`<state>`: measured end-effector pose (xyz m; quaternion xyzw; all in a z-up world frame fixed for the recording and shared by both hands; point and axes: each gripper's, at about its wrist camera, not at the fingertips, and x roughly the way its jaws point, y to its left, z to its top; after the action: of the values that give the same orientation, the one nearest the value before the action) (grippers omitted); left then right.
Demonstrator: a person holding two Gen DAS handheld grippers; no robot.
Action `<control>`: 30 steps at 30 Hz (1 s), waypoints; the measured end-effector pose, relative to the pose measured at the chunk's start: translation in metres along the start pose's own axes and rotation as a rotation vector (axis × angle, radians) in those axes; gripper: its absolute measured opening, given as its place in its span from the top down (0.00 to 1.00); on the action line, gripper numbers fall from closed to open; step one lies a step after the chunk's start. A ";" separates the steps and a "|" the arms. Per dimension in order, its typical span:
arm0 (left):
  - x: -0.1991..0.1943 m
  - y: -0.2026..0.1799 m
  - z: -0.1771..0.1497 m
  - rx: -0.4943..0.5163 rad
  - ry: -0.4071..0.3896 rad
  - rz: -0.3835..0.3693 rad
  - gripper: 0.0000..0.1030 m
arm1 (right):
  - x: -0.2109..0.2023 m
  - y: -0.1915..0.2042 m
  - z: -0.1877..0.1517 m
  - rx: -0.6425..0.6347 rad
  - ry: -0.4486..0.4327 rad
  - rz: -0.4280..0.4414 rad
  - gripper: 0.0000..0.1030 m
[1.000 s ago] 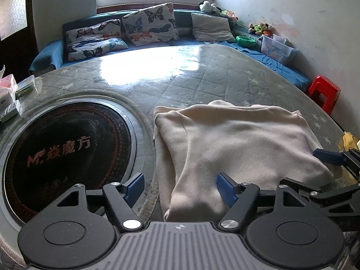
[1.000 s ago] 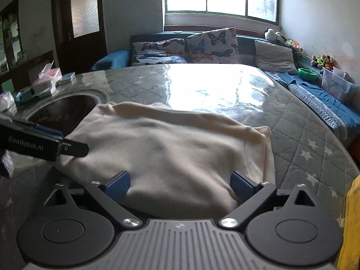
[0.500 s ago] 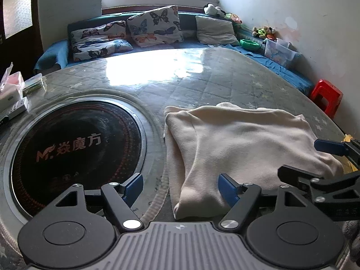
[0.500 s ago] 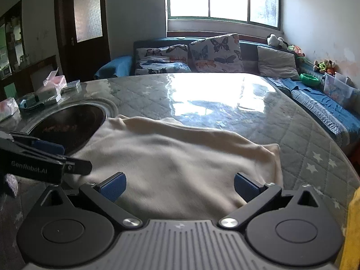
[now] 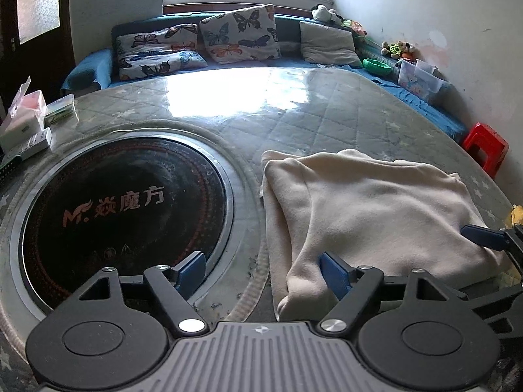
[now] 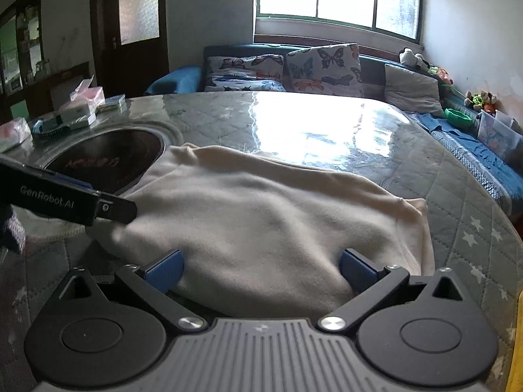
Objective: Fold clothes
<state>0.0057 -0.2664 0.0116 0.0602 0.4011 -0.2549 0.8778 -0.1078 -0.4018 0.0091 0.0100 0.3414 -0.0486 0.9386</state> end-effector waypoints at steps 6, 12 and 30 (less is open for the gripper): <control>-0.003 0.003 0.000 -0.005 0.000 -0.002 0.21 | -0.003 -0.007 0.013 -0.002 -0.008 0.013 0.00; -0.003 0.003 0.000 -0.001 0.002 -0.007 0.21 | 0.015 -0.021 0.041 0.023 -0.013 -0.004 0.00; -0.003 0.007 0.000 -0.001 0.010 -0.031 0.19 | 0.083 -0.023 0.066 0.079 0.058 -0.072 0.00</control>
<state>0.0080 -0.2589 0.0128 0.0549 0.4065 -0.2680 0.8717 -0.0044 -0.4347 0.0068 0.0362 0.3664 -0.0953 0.9249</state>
